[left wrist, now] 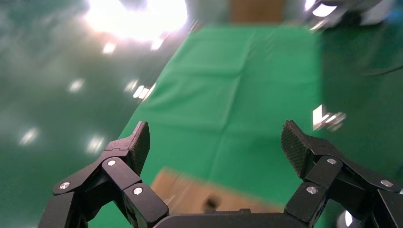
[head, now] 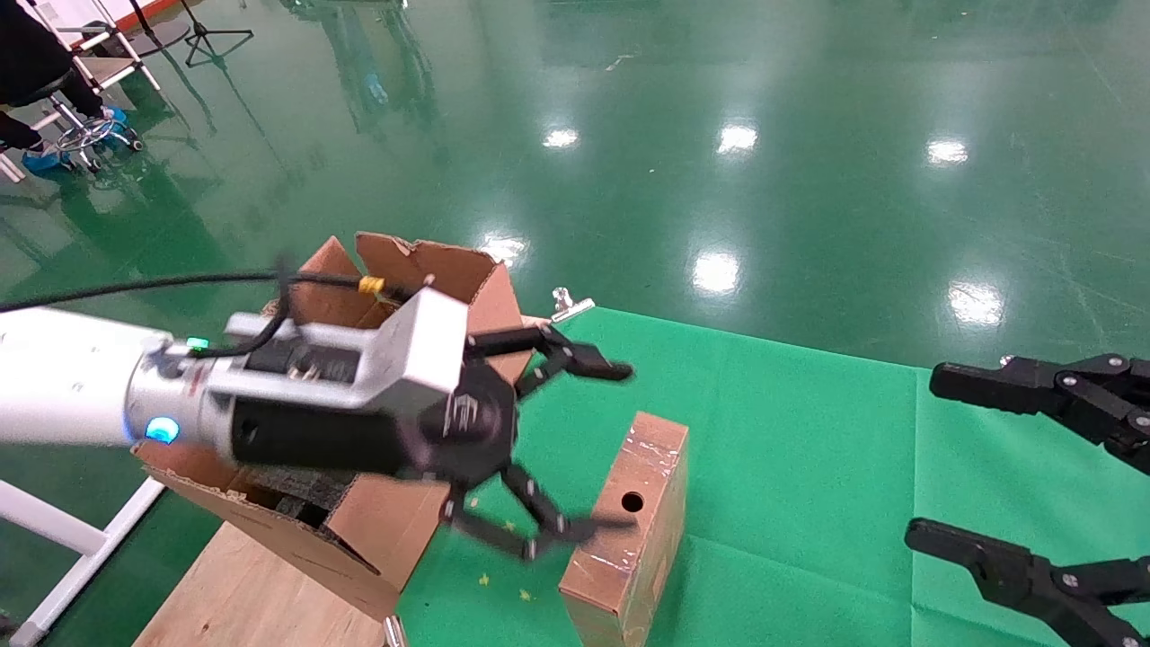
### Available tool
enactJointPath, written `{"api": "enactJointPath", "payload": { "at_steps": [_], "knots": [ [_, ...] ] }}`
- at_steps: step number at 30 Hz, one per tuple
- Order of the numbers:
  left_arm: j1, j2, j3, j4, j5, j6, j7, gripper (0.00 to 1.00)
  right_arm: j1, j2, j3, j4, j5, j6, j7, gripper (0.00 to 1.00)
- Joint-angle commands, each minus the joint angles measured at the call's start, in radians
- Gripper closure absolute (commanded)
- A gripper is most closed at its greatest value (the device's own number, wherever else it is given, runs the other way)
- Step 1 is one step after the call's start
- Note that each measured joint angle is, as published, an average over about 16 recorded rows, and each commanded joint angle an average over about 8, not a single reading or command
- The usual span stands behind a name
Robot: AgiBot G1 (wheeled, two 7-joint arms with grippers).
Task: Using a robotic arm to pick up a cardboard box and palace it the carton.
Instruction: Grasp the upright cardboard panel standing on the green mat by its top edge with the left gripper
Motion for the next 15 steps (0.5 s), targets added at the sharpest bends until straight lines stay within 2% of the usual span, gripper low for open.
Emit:
{"api": "enactJointPath", "payload": {
  "at_steps": [1, 8, 15],
  "knots": [
    [-0.028, 0.001, 0.018, -0.002, 0.062, -0.023, -0.025, 0.0, 0.0, 0.0, 0.0, 0.0, 0.0, 0.0, 0.0, 1.0],
    [-0.272, 0.087, 0.129, -0.003, 0.267, 0.028, -0.388, 0.0, 0.0, 0.0, 0.0, 0.0, 0.0, 0.0, 0.0, 1.0],
    [-0.449, 0.198, 0.284, -0.001, 0.435, 0.134, -0.754, 0.0, 0.0, 0.0, 0.0, 0.0, 0.0, 0.0, 0.0, 1.0]
  ]
}}
